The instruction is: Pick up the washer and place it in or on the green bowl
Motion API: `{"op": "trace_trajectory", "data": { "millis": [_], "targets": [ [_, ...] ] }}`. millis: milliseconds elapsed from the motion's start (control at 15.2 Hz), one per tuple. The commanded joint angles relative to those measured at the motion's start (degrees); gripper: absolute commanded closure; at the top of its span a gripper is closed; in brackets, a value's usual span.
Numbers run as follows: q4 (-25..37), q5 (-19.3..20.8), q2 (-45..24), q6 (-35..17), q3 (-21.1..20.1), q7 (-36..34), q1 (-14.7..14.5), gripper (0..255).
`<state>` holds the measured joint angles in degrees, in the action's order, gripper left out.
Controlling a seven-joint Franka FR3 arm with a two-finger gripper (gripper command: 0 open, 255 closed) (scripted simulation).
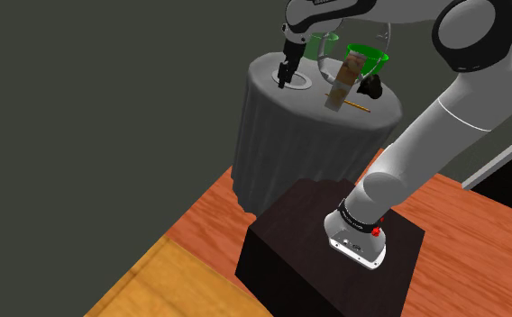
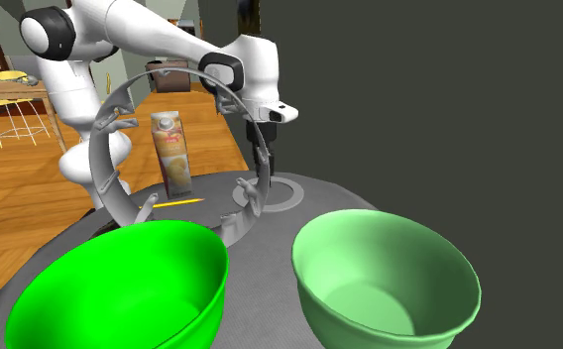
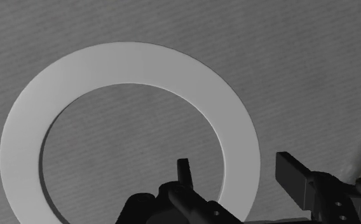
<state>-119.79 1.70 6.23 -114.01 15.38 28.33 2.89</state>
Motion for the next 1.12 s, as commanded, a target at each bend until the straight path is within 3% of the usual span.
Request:
{"op": "trace_trajectory", "data": {
  "millis": [0, 528, 1056],
  "targets": [
    [-0.13, -0.03, -0.13, 0.01, -0.02, 0.0, -0.02, 255],
    [-0.15, -0.03, -0.12, 0.0, -0.03, 0.0, -0.01, 255],
    [4.82, 0.2, 1.06, 6.11, -0.24, -0.21, -0.08, 255]
  ]
}}
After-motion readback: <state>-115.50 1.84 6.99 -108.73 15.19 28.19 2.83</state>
